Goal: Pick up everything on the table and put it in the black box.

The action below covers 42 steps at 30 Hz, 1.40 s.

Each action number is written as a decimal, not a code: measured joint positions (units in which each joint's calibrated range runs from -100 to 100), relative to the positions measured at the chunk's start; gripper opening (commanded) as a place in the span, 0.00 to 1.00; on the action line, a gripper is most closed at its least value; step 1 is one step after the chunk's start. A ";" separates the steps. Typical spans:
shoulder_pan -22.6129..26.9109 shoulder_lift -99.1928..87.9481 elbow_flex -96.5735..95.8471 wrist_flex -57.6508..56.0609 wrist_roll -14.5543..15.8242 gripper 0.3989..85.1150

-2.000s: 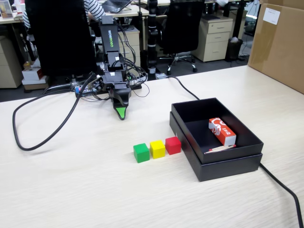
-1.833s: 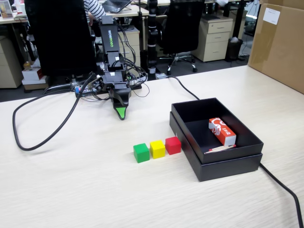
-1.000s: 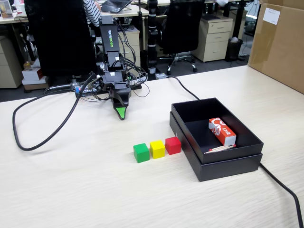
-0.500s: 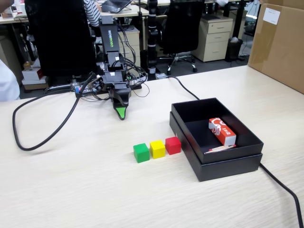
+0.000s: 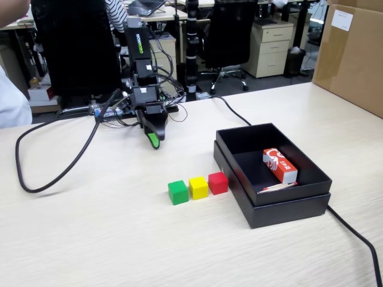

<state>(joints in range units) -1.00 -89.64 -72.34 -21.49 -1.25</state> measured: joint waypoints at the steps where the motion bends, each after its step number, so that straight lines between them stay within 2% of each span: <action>1: 0.49 2.46 5.02 -2.94 0.83 0.56; 11: 5.32 36.25 52.94 -27.80 7.33 0.55; 13: 6.89 47.90 64.45 -32.21 8.84 0.55; 17: 7.96 58.51 74.03 -34.38 9.77 0.55; 20: 8.35 74.43 82.70 -35.46 11.28 0.55; 31: 8.64 96.70 100.32 -40.96 11.72 0.55; 42: 8.99 106.02 101.51 -42.74 11.82 0.53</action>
<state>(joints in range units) 7.99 16.38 29.16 -64.23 10.57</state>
